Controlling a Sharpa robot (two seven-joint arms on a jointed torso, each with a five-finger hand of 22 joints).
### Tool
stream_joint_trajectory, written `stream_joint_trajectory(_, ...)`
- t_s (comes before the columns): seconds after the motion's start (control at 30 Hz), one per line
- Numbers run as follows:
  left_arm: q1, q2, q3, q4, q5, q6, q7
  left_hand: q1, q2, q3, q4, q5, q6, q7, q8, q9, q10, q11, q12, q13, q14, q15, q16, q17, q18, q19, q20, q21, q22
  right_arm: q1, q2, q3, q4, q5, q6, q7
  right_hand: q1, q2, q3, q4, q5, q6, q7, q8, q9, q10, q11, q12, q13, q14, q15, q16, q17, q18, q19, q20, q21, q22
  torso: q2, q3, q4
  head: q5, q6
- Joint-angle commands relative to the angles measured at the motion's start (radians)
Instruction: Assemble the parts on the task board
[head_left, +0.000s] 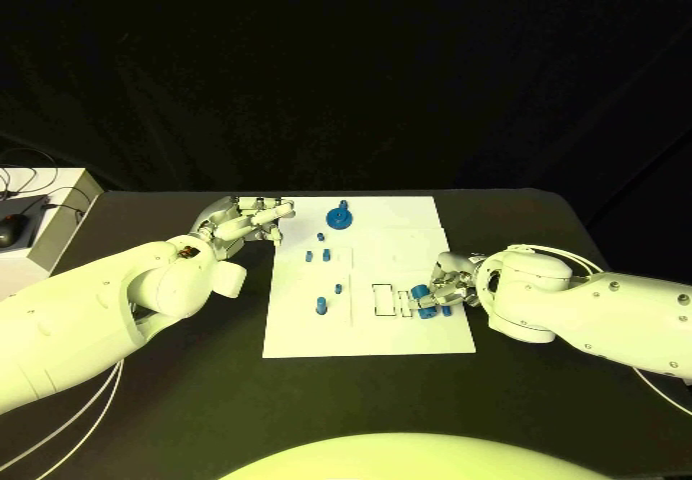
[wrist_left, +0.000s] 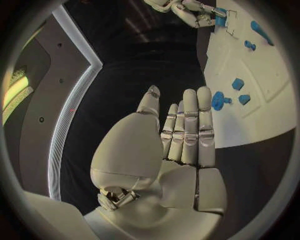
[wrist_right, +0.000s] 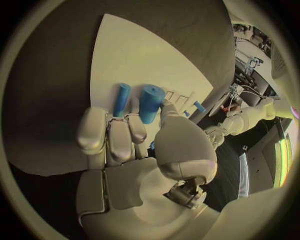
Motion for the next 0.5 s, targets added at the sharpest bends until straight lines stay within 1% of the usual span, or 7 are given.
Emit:
stream_joint_trajectory(0.03, -0.001, 0.0, 0.001, 0.003, 0.0, 0.018, 0.002, -0.01, 0.002, -0.001, 0.003, -0.004, -0.007, -0.001, -0.001, 0.001, -0.001, -0.002, 0.001, 0.001, -0.004, 0.002, -0.004, -0.001, 0.01, -0.001, -0.003, -0.003, -0.001, -0.01, 0.002, -0.007, -0.008, 0.01, 0.002, -0.002, 0.02, 0.029, -0.001, -0.02, 0.061, -0.005, -0.001, 0.0, -0.004, -0.008, -0.003, -0.001, 0.043, 0.003, -0.001, -0.001, 0.001, -0.007, 0.075, -0.005, -0.005, 0.126, 0.0, 0.0, 0.0, 0.001, 0.0)
stream_joint_trajectory(0.1, -0.001, -0.001, 0.001, 0.003, 0.0, 0.018, 0.001, -0.01, 0.002, -0.001, 0.003, -0.004, -0.007, -0.001, -0.001, 0.001, -0.001, -0.002, 0.001, 0.001, -0.004, 0.002, -0.004, -0.001, 0.01, -0.001, -0.003, -0.003, -0.001, -0.01, 0.001, -0.007, -0.006, 0.036, -0.014, 0.004, 0.017, 0.033, -0.006, -0.027, 0.088, -0.005, -0.001, 0.001, -0.004, -0.008, -0.003, -0.002, 0.043, 0.004, -0.001, -0.001, 0.001, -0.007, 0.075, -0.005, -0.003, 0.126, 0.0, 0.0, -0.0001, 0.002, -0.001)
stream_joint_trajectory(0.17, -0.001, -0.001, 0.001, 0.003, 0.0, 0.018, 0.001, -0.009, 0.003, 0.0, 0.003, -0.004, -0.006, -0.001, -0.001, 0.001, -0.001, -0.002, 0.001, 0.001, -0.004, 0.002, -0.004, -0.001, 0.01, -0.001, -0.003, -0.003, -0.001, -0.011, -0.001, -0.007, -0.003, 0.066, -0.029, 0.009, 0.022, 0.036, -0.005, -0.033, 0.128, -0.004, -0.003, 0.002, -0.003, -0.007, -0.004, -0.002, 0.042, 0.004, -0.002, -0.001, 0.001, -0.008, 0.075, -0.006, -0.002, 0.127, 0.0, 0.0002, 0.0001, 0.003, -0.001)
stream_joint_trajectory(0.27, -0.001, -0.001, 0.001, 0.003, 0.0, 0.019, 0.0, -0.009, 0.003, 0.0, 0.003, -0.004, -0.006, -0.001, -0.001, 0.001, -0.001, -0.002, 0.001, 0.001, -0.004, 0.002, -0.004, -0.001, 0.01, -0.001, -0.003, -0.003, -0.001, -0.011, -0.007, -0.007, 0.006, 0.128, -0.059, 0.017, 0.039, 0.045, 0.001, -0.055, 0.163, -0.002, -0.007, 0.007, -0.001, -0.007, -0.007, -0.004, 0.041, 0.004, -0.004, -0.001, 0.002, -0.009, 0.075, -0.007, 0.001, 0.128, 0.0, 0.0007, -0.0002, 0.005, -0.001)
stream_joint_trajectory(0.4, -0.001, -0.002, 0.001, 0.003, 0.0, 0.019, -0.001, -0.008, 0.004, 0.0, 0.002, -0.004, -0.006, -0.001, -0.001, 0.001, -0.002, -0.002, 0.001, 0.001, -0.004, 0.002, -0.004, -0.001, 0.011, 0.0, -0.003, -0.003, -0.001, -0.008, -0.018, -0.007, 0.024, 0.205, -0.096, 0.023, 0.042, 0.055, 0.005, -0.074, 0.182, -0.003, -0.008, 0.009, 0.0, -0.007, -0.009, -0.006, 0.039, 0.004, -0.006, -0.002, 0.001, -0.01, 0.075, -0.009, 0.0, 0.128, 0.001, 0.001, -0.0004, 0.006, -0.001)
stream_joint_trajectory(0.5, -0.001, -0.002, 0.001, 0.002, 0.0, 0.02, -0.002, -0.008, 0.004, 0.0, 0.002, -0.004, -0.006, -0.001, -0.001, 0.001, -0.002, -0.002, 0.001, 0.001, -0.004, 0.002, -0.004, -0.001, 0.011, 0.0, -0.003, -0.003, -0.001, 0.0, -0.027, -0.006, 0.037, 0.243, -0.117, 0.024, 0.04, 0.058, 0.006, -0.081, 0.186, -0.003, -0.009, 0.009, 0.0, -0.007, -0.009, -0.007, 0.039, 0.004, -0.006, -0.002, 0.001, -0.01, 0.075, -0.01, 0.0, 0.128, 0.0, 0.0007, -0.0007, 0.006, -0.001)
